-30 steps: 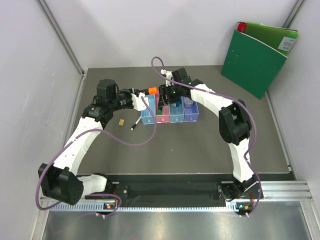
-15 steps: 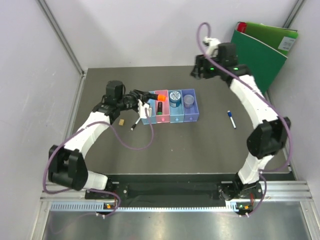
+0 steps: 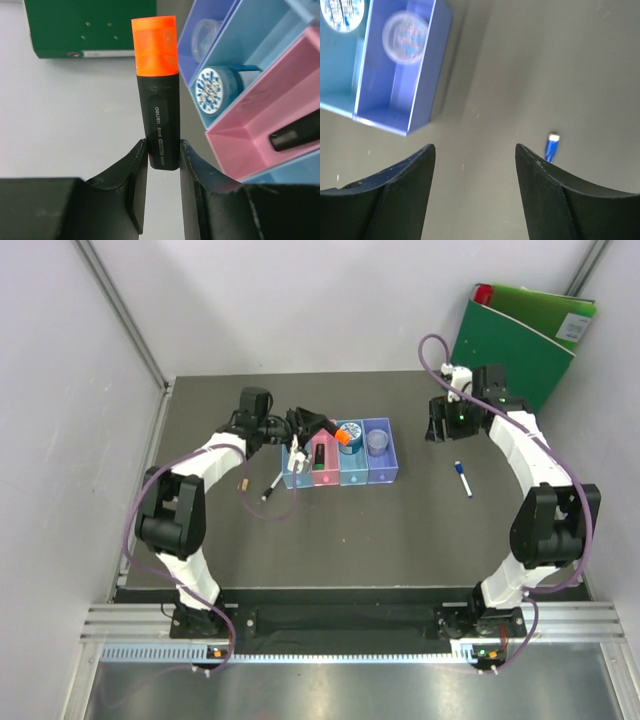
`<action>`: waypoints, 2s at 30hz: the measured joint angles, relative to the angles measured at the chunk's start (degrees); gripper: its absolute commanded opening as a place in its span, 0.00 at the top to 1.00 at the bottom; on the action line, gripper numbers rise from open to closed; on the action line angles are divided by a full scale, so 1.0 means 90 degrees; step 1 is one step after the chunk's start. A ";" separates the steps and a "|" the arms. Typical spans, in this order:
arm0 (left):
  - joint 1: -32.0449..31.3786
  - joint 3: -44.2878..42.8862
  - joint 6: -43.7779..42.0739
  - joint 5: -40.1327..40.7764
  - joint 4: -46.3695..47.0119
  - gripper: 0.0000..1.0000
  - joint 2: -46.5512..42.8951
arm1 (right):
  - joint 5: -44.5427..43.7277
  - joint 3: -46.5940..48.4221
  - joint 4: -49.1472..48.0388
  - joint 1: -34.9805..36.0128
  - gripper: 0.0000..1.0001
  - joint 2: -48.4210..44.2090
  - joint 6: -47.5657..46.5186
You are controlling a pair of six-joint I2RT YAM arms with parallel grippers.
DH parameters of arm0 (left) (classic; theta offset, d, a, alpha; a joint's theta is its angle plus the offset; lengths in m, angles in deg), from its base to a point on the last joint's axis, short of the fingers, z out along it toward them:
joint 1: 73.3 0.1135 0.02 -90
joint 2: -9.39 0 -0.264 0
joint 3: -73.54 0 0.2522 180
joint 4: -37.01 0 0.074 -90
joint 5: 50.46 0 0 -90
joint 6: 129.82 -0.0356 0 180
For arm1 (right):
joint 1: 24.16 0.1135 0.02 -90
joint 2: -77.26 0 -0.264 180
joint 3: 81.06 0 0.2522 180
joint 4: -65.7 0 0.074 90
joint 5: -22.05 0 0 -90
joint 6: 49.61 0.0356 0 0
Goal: Sort the stationery into containers
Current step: Place the pen in the storage box.
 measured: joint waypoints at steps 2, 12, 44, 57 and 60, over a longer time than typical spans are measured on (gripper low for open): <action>0.0000 -0.0289 -0.0211 -0.0148 -0.0005 1.00 0.0236 | 0.0143 -0.0170 0.0058 0.0000 0.35 0.0000 -0.0129; 0.0102 -0.1508 -0.0580 -0.0495 -0.1948 1.00 0.0996 | 0.0602 -0.0665 0.0041 -0.0085 0.35 0.0049 -0.0233; 0.0367 -0.1666 -0.0644 -0.0131 -0.2752 0.83 0.1690 | 0.0971 -0.1321 -0.0512 -0.0607 0.35 0.0053 -0.0056; 0.0364 -0.1780 -0.0670 -0.0180 -0.2499 0.44 0.1851 | 0.1013 -0.1328 -0.0522 -0.0612 0.34 0.0053 -0.0002; 0.0359 -0.1809 -0.0670 -0.0279 -0.2373 0.41 0.1851 | 0.1008 -0.1341 -0.0532 -0.0612 0.33 0.0053 -0.0007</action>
